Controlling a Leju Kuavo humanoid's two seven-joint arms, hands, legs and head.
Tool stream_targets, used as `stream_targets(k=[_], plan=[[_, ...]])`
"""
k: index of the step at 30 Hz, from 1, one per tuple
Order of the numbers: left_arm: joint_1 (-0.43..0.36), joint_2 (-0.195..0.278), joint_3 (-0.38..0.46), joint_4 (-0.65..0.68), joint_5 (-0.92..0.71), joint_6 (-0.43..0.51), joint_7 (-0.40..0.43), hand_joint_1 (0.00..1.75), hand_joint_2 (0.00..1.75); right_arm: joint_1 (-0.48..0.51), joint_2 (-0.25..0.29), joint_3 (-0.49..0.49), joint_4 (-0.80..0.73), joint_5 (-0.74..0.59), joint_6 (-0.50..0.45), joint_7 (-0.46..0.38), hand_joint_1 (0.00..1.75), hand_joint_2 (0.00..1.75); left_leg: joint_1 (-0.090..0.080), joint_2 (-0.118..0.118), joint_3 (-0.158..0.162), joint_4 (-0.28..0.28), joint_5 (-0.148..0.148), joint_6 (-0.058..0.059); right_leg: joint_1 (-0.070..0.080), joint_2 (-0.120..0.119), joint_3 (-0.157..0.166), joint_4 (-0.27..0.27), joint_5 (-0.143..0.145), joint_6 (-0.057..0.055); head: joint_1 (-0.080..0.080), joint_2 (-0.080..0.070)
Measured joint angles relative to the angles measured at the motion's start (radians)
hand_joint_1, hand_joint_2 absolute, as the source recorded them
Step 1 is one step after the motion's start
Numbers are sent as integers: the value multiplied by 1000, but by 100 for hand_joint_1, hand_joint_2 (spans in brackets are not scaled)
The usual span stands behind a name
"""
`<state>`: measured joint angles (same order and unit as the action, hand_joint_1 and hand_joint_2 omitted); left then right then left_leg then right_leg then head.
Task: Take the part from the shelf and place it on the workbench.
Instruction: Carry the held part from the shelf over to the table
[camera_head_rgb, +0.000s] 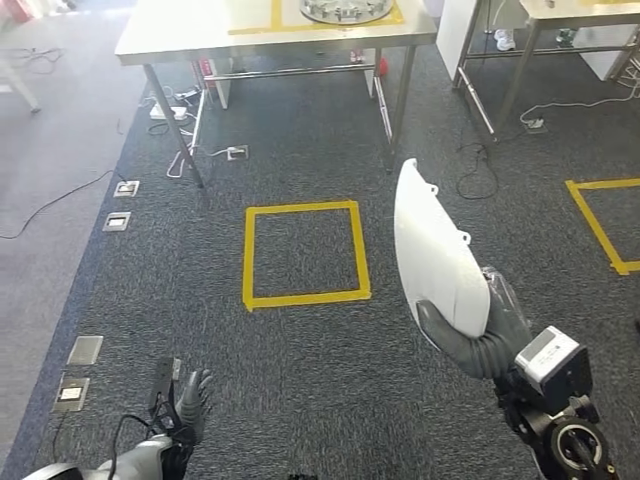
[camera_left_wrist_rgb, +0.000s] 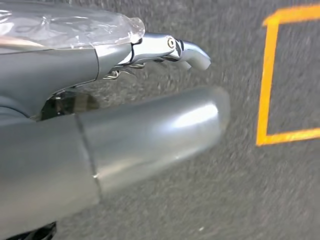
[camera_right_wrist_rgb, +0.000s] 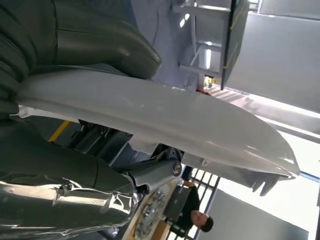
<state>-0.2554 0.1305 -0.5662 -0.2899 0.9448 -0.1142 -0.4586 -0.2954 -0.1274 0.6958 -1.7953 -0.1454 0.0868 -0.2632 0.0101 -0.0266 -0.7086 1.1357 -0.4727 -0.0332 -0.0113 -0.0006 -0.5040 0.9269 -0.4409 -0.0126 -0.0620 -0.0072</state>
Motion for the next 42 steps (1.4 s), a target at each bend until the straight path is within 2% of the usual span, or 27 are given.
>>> stream_targets(k=[2,3,4,6,7,8,10,11,13,15,16,17,18,19,21,23,25,28,30,32,35,36,37,38,40,41,42], plan=[[1,-1,0,0,0,2,0,0,0,2,0,1,1,-1,2,-1,175,175,4,16,-47,94,-28,-7,2,-31,-2,2,-2,-1,-2,0],[3,-1,0,0,0,3,-1,0,0,2,0,2,2,-1,2,-2,175,175,6,20,-40,86,-16,-8,2,-45,-3,3,-3,-1,-3,0],[4,0,0,0,1,3,-1,0,0,2,0,2,2,-1,3,-3,175,175,7,27,-13,39,10,-9,2,-59,-4,4,-4,1,-5,0],[2,2,0,0,2,4,-2,0,0,-1,0,3,2,-2,4,-5,175,175,5,65,74,-107,64,-5,6,-82,-3,8,-10,8,-9,0],[0,2,0,0,2,4,-2,0,0,-4,0,3,2,-3,4,-6,175,175,3,80,104,-159,78,0,9,-92,-2,10,-13,14,-9,0],[-2,3,0,0,2,4,-2,0,0,-6,0,3,2,-4,5,-7,175,175,-1,88,119,-188,83,7,12,-101,-1,12,-17,19,-8,0],[-2,3,0,0,3,5,0,0,0,-11,0,4,2,-7,5,-8,175,175,-4,69,119,-195,83,21,12,-121,4,12,-22,29,-2,0],[-1,4,0,0,3,6,1,0,0,-14,1,4,2,-8,5,-9,175,175,-3,58,119,-196,84,27,10,-118,4,16,-28,35,0,0],[-2,5,0,0,4,8,2,0,0,-16,1,4,3,-10,5,-10,175,175,2,39,122,-200,87,38,5,-75,-16,65,-64,44,5,0],[-8,4,0,0,4,9,7,0,0,-16,1,3,4,-14,5,-12,175,175,2,22,122,-201,88,45,2,-20,-78,202,-132,49,12,0],[-10,3,0,0,3,10,11,0,0,-15,1,3,5,-17,4,-12,175,175,1,14,122,-201,88,48,2,-10,-113,273,-157,50,14,0],[-12,2,0,0,2,9,14,0,0,-15,1,3,7,-19,4,-12,175,175,-1,4,123,-200,88,49,2,-5,-139,322,-167,51,15,0],[-12,2,0,0,0,9,17,0,0,-14,1,3,9,-22,3,-12,175,175,-1,-4,124,-200,87,49,1,-4,-146,327,-153,50,15,0],[-12,1,0,0,-1,9,18,0,0,-14,0,3,10,-23,2,-12,175,175,-1,-12,126,-200,87,49,1,-3,-133,289,-121,48,15,0],[-13,0,0,0,-5,8,19,0,0,-16,0,2,13,-26,1,-13,175,175,-2,-24,129,-198,84,45,2,4,-76,148,-41,42,17,0],[-17,-2,0,0,-9,6,23,0,0,-20,0,1,17,-30,0,-16,175,175,-6,-30,125,-194,83,37,3,13,-33,49,-8,34,18,0],[-20,-2,0,0,-11,3,26,0,0,-24,0,0,23,-32,0,-19,175,175,-8,-32,117,-191,85,33,4,16,-25,29,-11,29,16,0],[-22,1,0,0,-13,2,31,0,0,-25,0,-2,30,-34,-1,-21,175,175,-11,-29,119,-193,84,44,1,17,-24,20,-7,32,11,0],[-27,3,0,-1,-14,2,33,0,0,-26,1,-4,32,-34,-2,-22,175,175,-9,-27,145,-235,97,52,1,17,-11,0,-2,39,6,0],[-31,1,0,-1,-15,2,36,0,0,-28,0,-7,34,-34,-4,-22,175,175,1,-21,187,-298,118,58,3,14,-23,32,-24,42,6,0],[-35,-2,0,-1,-17,2,40,0,0,-26,0,-10,38,-34,-7,-22,175,175,15,-16,210,-325,124,49,-14,12,-118,214,-98,59,14,0],[-35,-4,0,-1,-17,2,41,0,0,-22,0,-11,40,-34,-7,-22,175,175,20,-16,211,-322,121,41,-24,11,-140,248,-101,68,15,0],[-34,-5,0,-1,-17,2,42,0,0,-19,0,-12,42,-34,-7,-22,175,175,27,-17,210,-317,115,32,-34,10,-145,246,-86,78,15,0],[-33,-6,0,-1,-17,2,42,0,0,-16,0,-12,44,-33,-7,-21,175,175,35,-18,209,-307,108,19,-46,9,-131,208,-56,91,15,0],[-33,-4,0,-1,-17,2,43,0,0,-14,-1,-13,46,-32,-7,-21,175,175,49,-21,197,-265,81,-11,-66,16,-79,98,-3,122,19,0],[-33,-2,0,-1,-17,2,43,0,0,-13,-1,-13,47,-31,-7,-21,175,175,53,-24,185,-236,67,-25,-70,23,-64,69,4,124,22,0],[-35,0,0,-1,-17,2,43,0,0,-11,-2,-13,47,-31,-7,-20,175,175,55,-26,173,-212,57,-37,-70,30,-60,63,-1,119,22,0]])
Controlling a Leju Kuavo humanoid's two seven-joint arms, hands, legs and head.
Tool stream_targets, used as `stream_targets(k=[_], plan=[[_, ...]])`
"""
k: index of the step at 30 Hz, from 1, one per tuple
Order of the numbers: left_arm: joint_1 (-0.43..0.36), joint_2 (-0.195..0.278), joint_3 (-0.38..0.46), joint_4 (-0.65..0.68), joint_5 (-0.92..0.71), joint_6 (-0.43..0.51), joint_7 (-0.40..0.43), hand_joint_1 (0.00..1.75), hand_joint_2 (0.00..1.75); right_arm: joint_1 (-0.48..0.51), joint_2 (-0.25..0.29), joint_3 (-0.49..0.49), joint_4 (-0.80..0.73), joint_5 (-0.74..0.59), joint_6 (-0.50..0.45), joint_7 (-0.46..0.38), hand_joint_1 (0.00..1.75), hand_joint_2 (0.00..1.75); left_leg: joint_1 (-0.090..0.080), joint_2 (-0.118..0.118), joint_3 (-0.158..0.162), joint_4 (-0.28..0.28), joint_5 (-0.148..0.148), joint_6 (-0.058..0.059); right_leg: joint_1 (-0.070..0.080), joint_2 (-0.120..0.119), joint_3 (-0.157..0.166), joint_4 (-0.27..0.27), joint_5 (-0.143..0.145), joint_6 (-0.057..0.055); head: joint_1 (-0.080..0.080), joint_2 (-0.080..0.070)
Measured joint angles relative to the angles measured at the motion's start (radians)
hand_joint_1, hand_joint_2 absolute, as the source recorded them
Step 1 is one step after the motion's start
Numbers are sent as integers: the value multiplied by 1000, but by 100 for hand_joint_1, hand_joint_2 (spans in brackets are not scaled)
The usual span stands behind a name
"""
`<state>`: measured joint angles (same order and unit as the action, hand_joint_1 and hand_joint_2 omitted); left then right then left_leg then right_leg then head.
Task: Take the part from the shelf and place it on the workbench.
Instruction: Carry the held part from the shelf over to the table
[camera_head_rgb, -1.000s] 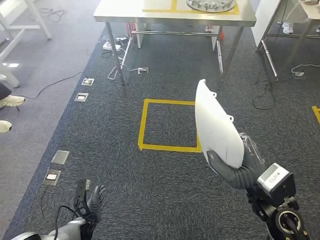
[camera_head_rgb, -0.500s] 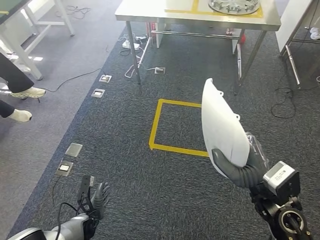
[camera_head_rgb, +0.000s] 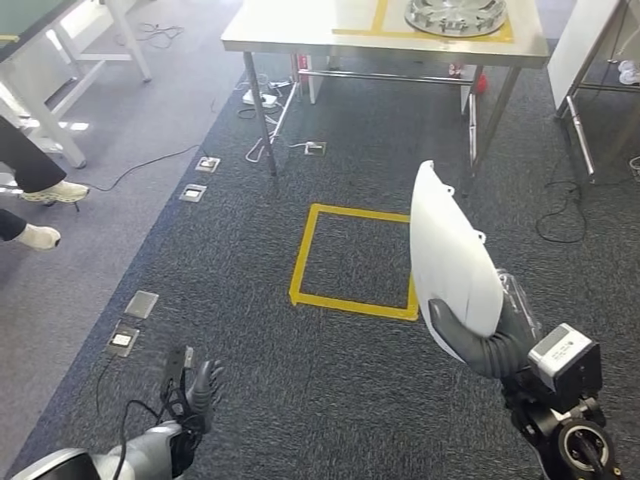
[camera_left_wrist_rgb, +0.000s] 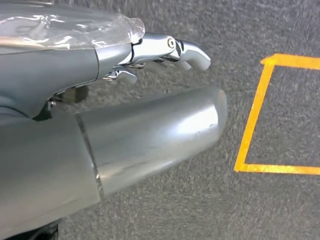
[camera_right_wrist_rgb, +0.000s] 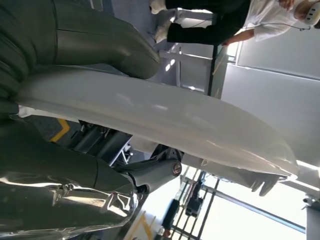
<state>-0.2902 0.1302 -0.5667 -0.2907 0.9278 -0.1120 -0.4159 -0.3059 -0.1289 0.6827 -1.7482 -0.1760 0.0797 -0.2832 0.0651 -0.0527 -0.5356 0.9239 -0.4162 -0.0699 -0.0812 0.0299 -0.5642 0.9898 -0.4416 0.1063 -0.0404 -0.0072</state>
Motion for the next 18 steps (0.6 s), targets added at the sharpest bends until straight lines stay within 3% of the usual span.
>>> stream_targets(k=[2,4,6,8,9,10,11,13,14,16,18], plan=[[-1,1,0,0,0,0,0,0,0,5,0,-1,1,1,0,2,175,175,5,-4,-17,22,-6,-11,8,5,-13,25,-13,-29,-8,0],[-1,-1,0,0,-1,0,1,0,0,5,-1,-2,2,1,0,2,175,175,8,9,-28,41,-14,-12,15,2,-17,33,-17,-46,-24,0],[-4,-5,0,0,-1,0,1,0,0,2,-1,-4,2,1,0,2,175,175,3,36,-82,142,-55,-1,25,-5,-11,30,-20,-59,-42,0],[-7,-7,0,0,-2,0,1,0,0,2,-1,-5,2,0,1,2,175,175,-12,49,-175,299,-104,16,36,-14,-5,26,-23,-66,-55,0],[-6,-8,0,0,-2,1,1,0,0,2,-1,-5,2,0,1,3,175,175,-21,49,-213,355,-114,25,42,-17,-2,24,-25,-70,-59,0],[-5,-8,0,0,-2,1,2,0,0,2,-1,-5,2,0,1,3,175,175,-32,49,-233,371,-104,35,46,-19,2,24,-28,-75,-61,0],[-4,-8,-1,0,-2,2,3,0,0,2,-1,-6,2,0,1,3,175,175,-43,49,-231,345,-76,47,50,-20,5,23,-31,-79,-62,0],[-4,-6,-1,0,-2,3,4,0,0,2,-1,-7,2,0,1,4,175,175,-66,49,-177,201,6,76,54,-21,14,21,-37,-85,-63,0],[-6,-4,-1,0,-2,3,4,0,0,2,-1,-7,2,0,1,4,175,175,-76,51,-146,134,31,86,56,-20,17,19,-39,-85,-62,0],[-11,0,0,0,-2,3,4,0,0,2,-1,-8,2,0,1,4,175,175,-87,51,-114,63,45,95,57,-20,20,12,-41,-81,-64,0],[-12,1,0,0,-2,5,4,0,0,2,-1,-9,2,0,0,4,175,175,-88,49,-106,49,42,93,58,-21,25,1,-41,-72,-66,0]])
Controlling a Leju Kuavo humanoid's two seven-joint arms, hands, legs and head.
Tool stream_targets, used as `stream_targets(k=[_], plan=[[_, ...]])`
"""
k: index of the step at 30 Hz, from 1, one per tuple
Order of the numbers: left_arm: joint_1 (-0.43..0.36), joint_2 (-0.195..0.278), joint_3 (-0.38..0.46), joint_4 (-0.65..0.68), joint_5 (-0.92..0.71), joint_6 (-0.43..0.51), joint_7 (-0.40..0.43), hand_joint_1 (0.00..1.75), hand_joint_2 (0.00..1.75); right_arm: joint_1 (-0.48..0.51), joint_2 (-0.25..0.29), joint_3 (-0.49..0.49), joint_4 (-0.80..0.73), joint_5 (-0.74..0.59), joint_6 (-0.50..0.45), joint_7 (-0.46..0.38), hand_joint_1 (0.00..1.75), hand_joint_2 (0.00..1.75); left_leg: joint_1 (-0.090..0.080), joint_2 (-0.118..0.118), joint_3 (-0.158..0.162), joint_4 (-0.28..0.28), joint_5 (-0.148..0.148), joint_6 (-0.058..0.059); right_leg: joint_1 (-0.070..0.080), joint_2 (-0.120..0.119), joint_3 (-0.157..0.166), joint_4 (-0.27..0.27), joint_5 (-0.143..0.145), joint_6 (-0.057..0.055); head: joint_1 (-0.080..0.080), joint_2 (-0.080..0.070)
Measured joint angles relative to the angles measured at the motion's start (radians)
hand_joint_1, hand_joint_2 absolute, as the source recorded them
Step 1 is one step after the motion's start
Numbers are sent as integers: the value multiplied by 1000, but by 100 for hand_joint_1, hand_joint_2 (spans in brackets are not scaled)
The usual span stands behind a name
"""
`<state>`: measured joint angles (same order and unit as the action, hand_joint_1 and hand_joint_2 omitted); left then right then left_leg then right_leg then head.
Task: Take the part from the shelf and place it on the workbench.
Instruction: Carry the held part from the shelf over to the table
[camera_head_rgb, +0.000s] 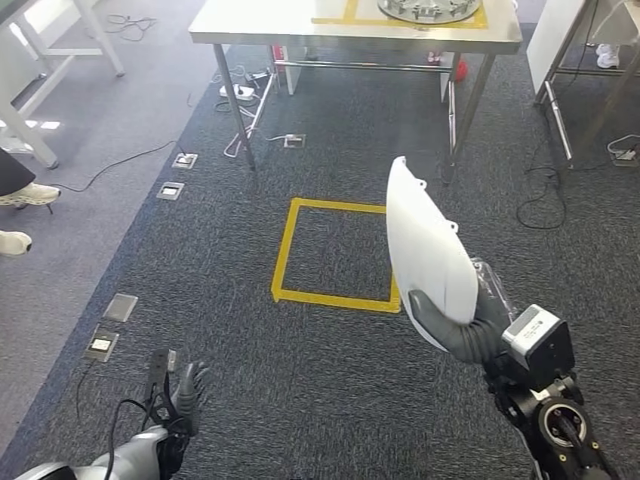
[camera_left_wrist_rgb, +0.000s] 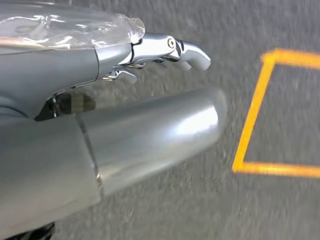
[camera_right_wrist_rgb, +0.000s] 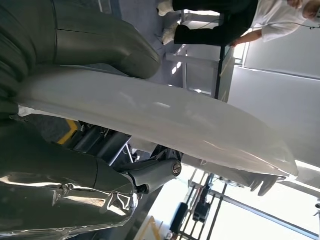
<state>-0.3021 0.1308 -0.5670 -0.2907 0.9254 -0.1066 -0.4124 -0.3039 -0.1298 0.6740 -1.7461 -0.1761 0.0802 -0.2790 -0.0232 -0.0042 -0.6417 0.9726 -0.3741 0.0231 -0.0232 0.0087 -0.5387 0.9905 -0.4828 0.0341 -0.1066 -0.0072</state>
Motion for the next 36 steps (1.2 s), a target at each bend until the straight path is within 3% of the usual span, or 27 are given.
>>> stream_targets(k=[1,2,4,5,6,11,14,17,19,21,22,23,24,27,29,33,34,36], plan=[[1,-1,0,0,0,1,0,0,0,0,0,-1,0,0,0,0,175,175,1,-1,7,-8,1,-9,2,-1,6,-7,2,-1,1,0],[2,-2,0,0,0,2,0,0,0,-1,0,-1,-1,0,0,0,175,175,4,-3,15,-18,3,-19,3,-3,13,-16,0,-13,6,0],[4,-4,0,0,0,2,1,0,0,-3,0,-2,-2,-1,0,0,175,175,7,-6,29,-31,4,-35,7,-6,27,-27,-2,-47,17,0],[4,-5,0,0,0,2,1,0,0,-4,0,-3,-2,-1,0,0,175,175,8,-7,32,-31,2,-33,8,-7,32,-31,-4,-58,22,0],[4,-5,0,0,0,2,1,0,0,-5,0,-3,-2,-1,-1,0,175,175,7,-7,33,-31,0,-29,8,-7,35,-35,-3,-60,25,0],[7,-10,0,0,0,2,1,0,0,-4,0,-6,-3,-1,-3,3,175,175,7,-7,34,-28,-5,-20,9,-8,42,-45,-1,-51,40,0],[7,-10,0,0,0,2,1,0,0,-4,0,-6,-3,-1,-3,4,175,175,5,-8,33,-24,-8,-15,7,-8,46,-54,1,-26,42,0],[6,-10,0,0,0,1,0,0,0,-3,0,-6,-9,-1,-4,6,175,175,10,-8,46,-41,-8,6,6,-10,52,-63,-2,6,39,0],[6,-11,0,0,0,-1,-1,0,0,-3,0,-7,-13,-1,-5,7,175,175,22,-6,65,-61,-3,13,8,-9,20,11,-41,9,45,0],[6,-13,0,0,0,-1,0,0,0,0,0,-7,-14,-1,-6,8,175,175,23,-5,74,-64,-5,14,5,-9,-50,151,-100,10,53,0],[6,-13,0,0,0,-1,0,0,0,5,0,-7,-14,-1,-6,9,175,175,24,-5,76,-63,-7,13,1,-9,-85,211,-117,11,54,0],[8,-14,0,0,0,-1,0,0,0,8,0,-7,-14,-1,-6,9,175,175,25,-7,78,-63,-9,10,-2,-9,-105,237,-114,13,55,0],[9,-14,0,0,0,-2,0,0,0,11,0,-7,-14,-1,-6,10,175,175,27,-8,80,-61,-12,6,-7,-9,-108,224,-92,16,55,0],[10,-14,0,0,0,-2,0,0,0,12,-1,-7,-14,-1,-6,10,175,175,35,-15,83,-42,-29,-18,-18,-6,-33,34,19,28,58,0],[8,-12,0,0,0,-2,0,0,0,12,-1,-6,-15,-1,-6,10,175,175,37,-19,78,-28,-37,-35,-16,1,-3,-27,36,24,60,0],[8,-13,0,0,0,-5,0,0,0,13,-2,-7,-19,1,-7,11,175,175,46,-14,66,-6,-49,-57,-6,5,4,-28,33,-4,52,0],[7,-14,0,0,0,-6,0,0,0,13,-2,-7,-21,2,-8,12,175,175,48,-9,47,34,-68,-60,-5,4,8,-29,33,-9,49,0],[6,-14,0,0,0,-7,1,0,0,14,-2,-7,-23,5,-10,14,175,175,47,-2,-29,170,-117,-61,-1,2,13,-30,28,-18,41,0]])
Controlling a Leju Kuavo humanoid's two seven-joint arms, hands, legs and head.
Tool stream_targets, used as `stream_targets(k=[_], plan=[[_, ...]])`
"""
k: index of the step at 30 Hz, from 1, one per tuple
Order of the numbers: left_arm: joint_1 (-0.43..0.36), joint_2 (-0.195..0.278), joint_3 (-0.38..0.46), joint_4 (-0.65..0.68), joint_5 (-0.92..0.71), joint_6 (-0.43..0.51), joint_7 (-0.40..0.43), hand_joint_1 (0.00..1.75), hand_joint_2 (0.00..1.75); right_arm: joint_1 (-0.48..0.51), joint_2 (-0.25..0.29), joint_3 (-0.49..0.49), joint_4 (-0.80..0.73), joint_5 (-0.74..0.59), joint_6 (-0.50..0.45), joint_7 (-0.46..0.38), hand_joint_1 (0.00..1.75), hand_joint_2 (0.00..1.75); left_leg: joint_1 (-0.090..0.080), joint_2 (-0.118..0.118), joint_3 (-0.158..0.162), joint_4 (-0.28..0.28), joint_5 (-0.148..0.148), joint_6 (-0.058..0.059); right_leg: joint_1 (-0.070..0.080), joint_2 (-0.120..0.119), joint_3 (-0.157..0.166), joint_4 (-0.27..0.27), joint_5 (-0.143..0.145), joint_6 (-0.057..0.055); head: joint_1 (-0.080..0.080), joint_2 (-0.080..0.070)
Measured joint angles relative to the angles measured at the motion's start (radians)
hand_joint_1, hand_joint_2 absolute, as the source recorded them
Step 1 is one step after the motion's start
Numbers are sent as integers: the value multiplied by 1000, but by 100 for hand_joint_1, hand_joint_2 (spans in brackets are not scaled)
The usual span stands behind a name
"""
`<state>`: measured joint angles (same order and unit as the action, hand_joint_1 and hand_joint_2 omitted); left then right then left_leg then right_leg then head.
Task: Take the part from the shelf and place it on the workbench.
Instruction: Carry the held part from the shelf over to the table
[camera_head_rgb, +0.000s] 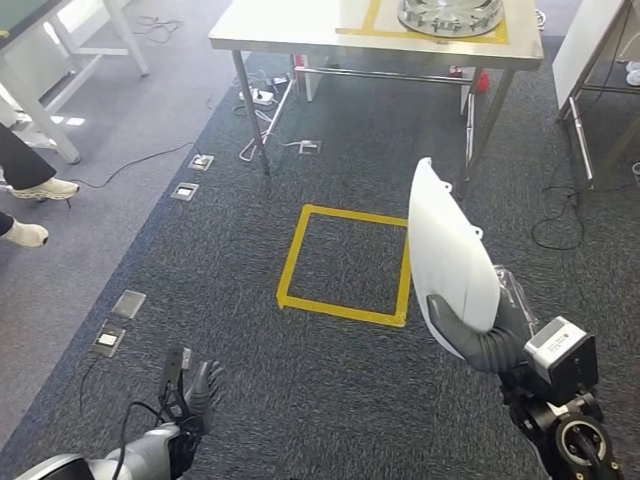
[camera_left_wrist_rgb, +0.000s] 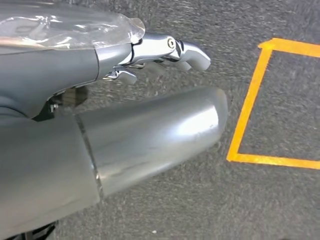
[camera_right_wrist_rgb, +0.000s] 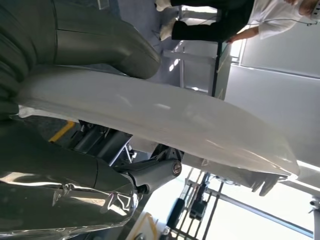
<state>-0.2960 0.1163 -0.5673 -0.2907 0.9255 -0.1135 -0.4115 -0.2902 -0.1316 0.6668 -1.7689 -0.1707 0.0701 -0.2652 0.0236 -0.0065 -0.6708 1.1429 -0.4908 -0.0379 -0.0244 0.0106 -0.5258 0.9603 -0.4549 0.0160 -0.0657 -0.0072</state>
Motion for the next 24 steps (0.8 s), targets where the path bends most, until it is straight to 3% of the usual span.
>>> stream_targets(k=[2,3,4,6,7,8,12,14,16,17,18,19,22,24], plan=[[2,0,0,0,0,0,1,0,0,4,0,0,0,3,-1,4,175,175,-2,0,-77,114,-19,4,6,-1,6,0,-6,-8,-5,0],[4,0,0,0,0,0,2,0,0,5,0,0,0,4,-1,6,175,175,-5,0,-90,116,-1,8,9,-1,10,0,-10,-11,-7,0],[5,0,0,0,0,-1,3,0,0,6,0,0,-1,5,-1,8,175,175,-8,0,-82,77,35,15,11,0,17,0,-15,-12,-8,0],[4,2,0,0,0,-2,3,0,0,7,0,0,-5,7,-1,12,175,175,-20,1,-24,-67,115,32,14,1,30,-1,-28,-11,-10,0],[2,4,0,0,0,-2,3,0,0,7,0,0,-8,7,-1,13,175,175,-25,2,3,-130,136,38,16,2,33,-1,-33,-8,-9,0],[1,5,0,0,0,-2,3,0,0,8,0,0,-10,8,-1,14,175,175,-30,2,20,-166,142,42,17,2,35,-2,-38,-4,-9,0],[0,5,0,0,-1,-3,3,0,0,12,0,-1,-20,9,-3,16,175,175,-29,0,43,-194,124,52,15,0,38,2,-59,15,-6,0],[-1,4,0,0,-1,-3,3,0,0,13,0,-2,-25,9,-4,17,175,175,-25,0,64,-204,117,61,15,-3,-1,89,-100,20,2,0],[-1,3,0,0,-1,-4,3,0,0,17,0,-2,-26,9,-5,18,175,175,-27,0,77,-205,105,68,15,-3,-87,241,-152,24,8,0],[0,2,0,0,-1,-4,3,0,0,20,0,-2,-26,9,-5,18,175,175,-28,0,83,-205,100,69,15,-3,-125,297,-161,26,9,0],[1,2,0,0,-1,-4,3,0,0,23,0,-2,-26,9,-5,19,175,175,-28,-1,91,-204,94,69,15,-4,-148,316,-151,28,10,0],[2,2,0,0,-1,-4,3,0,0,24,0,-2,-26,9,-5,19,175,175,-28,-2,99,-204,88,69,14,-4,-151,300,-124,28,11,0],[3,0,0,0,-1,-4,3,0,0,25,-1,-3,-26,10,-5,20,175,175,-28,-6,126,-202,66,62,15,-4,-84,104,6,19,15,0],[1,-1,0,0,-1,-4,4,0,0,25,-1,-4,-28,10,-5,21,175,175,-29,-7,126,-197,58,54,20,-2,-48,15,38,9,17,0]])
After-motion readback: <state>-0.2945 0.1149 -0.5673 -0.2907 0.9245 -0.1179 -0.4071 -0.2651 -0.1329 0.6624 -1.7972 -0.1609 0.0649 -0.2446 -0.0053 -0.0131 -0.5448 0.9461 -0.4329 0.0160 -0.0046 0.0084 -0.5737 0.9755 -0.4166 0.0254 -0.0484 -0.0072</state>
